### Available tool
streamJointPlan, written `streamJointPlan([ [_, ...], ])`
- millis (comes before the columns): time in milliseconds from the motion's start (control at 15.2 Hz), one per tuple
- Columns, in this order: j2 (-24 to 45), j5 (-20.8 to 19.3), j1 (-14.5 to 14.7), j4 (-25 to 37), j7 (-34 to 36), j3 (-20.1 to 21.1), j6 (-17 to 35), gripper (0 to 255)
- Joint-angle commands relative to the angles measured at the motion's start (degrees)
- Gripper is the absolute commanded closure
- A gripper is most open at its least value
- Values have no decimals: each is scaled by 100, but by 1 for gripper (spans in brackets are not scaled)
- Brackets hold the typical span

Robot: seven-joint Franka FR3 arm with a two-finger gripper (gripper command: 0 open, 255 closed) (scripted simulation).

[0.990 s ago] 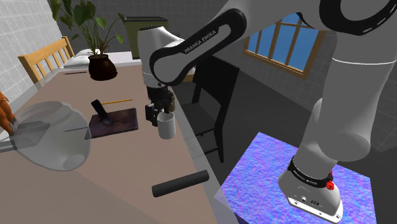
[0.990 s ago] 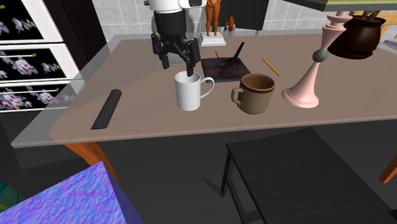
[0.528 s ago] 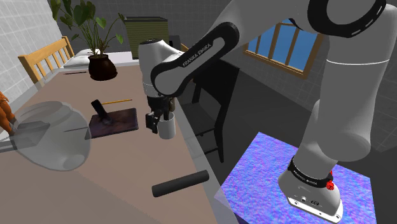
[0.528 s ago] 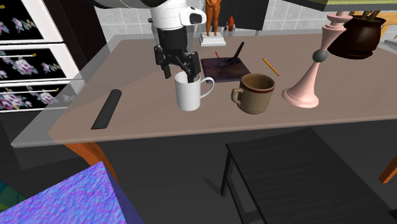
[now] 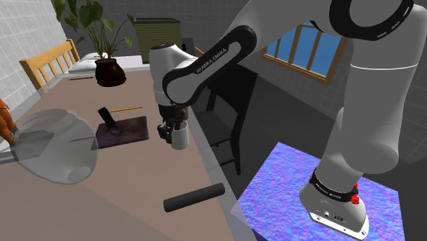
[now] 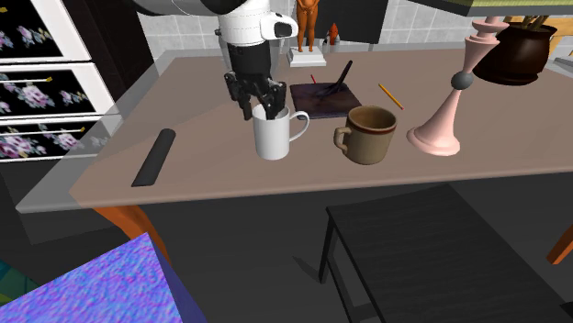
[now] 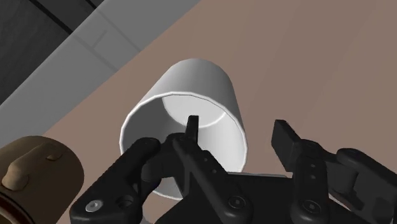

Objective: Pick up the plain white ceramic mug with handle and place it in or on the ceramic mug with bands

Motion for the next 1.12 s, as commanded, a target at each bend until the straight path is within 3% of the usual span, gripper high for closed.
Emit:
streamJointPlan([
  [0,0,0,0,0,0,0,0,255],
  [528,0,0,0,0,0,0,1,255],
  [1056,-303,116,-20,262,-90,26,-554,255],
])
